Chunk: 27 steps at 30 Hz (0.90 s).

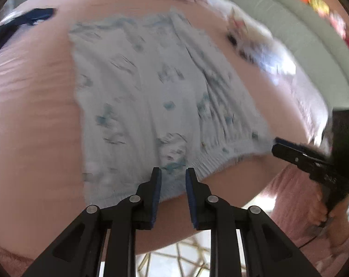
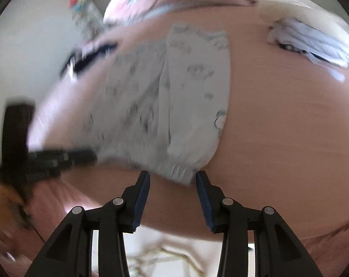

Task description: Fold clothes

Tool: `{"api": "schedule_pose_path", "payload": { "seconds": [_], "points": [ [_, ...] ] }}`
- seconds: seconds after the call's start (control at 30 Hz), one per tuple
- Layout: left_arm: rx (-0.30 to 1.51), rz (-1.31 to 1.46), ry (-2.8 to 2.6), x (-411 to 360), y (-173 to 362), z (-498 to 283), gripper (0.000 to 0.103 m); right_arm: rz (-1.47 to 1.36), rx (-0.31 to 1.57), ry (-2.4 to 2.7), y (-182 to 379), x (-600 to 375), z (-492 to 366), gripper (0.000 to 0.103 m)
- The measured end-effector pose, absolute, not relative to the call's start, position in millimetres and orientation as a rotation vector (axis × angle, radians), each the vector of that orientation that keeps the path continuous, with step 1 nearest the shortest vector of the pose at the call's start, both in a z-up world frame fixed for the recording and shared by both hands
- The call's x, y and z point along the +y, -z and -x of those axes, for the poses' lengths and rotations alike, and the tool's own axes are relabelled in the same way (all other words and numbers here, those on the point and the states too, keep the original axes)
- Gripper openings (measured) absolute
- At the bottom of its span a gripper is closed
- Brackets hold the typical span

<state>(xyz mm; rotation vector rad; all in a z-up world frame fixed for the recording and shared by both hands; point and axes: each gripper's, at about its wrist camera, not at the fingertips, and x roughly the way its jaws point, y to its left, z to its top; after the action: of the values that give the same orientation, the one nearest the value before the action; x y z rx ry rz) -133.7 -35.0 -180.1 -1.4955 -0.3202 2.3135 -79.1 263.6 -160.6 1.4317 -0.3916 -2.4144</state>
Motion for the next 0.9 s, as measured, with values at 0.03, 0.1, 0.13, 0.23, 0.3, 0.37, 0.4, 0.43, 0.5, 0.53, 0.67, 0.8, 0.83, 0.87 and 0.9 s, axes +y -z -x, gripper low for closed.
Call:
{"api": "schedule_pose_path", "payload": {
  "seconds": [0.03, 0.1, 0.13, 0.23, 0.3, 0.37, 0.4, 0.43, 0.5, 0.53, 0.67, 0.8, 0.83, 0.87, 0.9],
  "points": [
    [-0.451, 1.475, -2.349, -53, 179, 130, 0.023, -1.411, -0.460, 2.446, 158, 272, 82, 0.041],
    [-0.632, 1.488, -2.365, -77, 187, 126, 0.045, -1.442, -0.634, 2.414, 170, 291, 88, 0.041],
    [-0.712, 1.509, -2.377, -90, 194, 122, 0.047, -1.463, -0.724, 2.384, 177, 300, 91, 0.041],
    [-0.818, 1.542, -2.392, -107, 210, 113, 0.048, -1.511, -0.884, 2.301, 197, 313, 98, 0.041],
    [-0.837, 1.520, -2.394, -112, 212, 112, 0.048, -1.525, -0.918, 2.256, 206, 310, 100, 0.042],
    [-0.829, 1.519, -2.395, -109, 215, 117, 0.048, -1.520, -0.927, 2.206, 208, 304, 101, 0.042],
    [-0.823, 1.520, -2.391, -106, 217, 119, 0.047, -1.516, -0.924, 2.190, 210, 300, 103, 0.042],
    [-0.812, 1.522, -2.390, -99, 218, 124, 0.047, -1.511, -0.915, 2.185, 211, 296, 107, 0.042],
    [-0.792, 1.530, -2.379, -87, 220, 132, 0.044, -1.512, -0.890, 2.181, 213, 290, 114, 0.037],
    [-0.785, 1.536, -2.368, -84, 219, 134, 0.033, -1.522, -0.870, 2.187, 212, 287, 117, 0.023],
    [-0.849, 1.500, -2.299, -80, 202, 140, 0.006, -1.468, -0.953, 2.135, 196, 285, 107, 0.007],
    [-0.925, 1.266, -2.285, -91, 145, 130, 0.006, -1.275, -0.989, 2.160, 145, 280, 93, 0.007],
    [-0.955, 1.192, -2.273, -95, 127, 122, 0.006, -1.228, -0.973, 2.179, 128, 280, 90, 0.007],
    [-0.967, 1.141, -2.266, -98, 115, 116, 0.006, -1.182, -0.960, 2.202, 113, 281, 84, 0.007],
    [-0.975, 1.097, -2.258, -100, 105, 110, 0.006, -1.135, -0.947, 2.230, 97, 282, 77, 0.007]
  ]
}}
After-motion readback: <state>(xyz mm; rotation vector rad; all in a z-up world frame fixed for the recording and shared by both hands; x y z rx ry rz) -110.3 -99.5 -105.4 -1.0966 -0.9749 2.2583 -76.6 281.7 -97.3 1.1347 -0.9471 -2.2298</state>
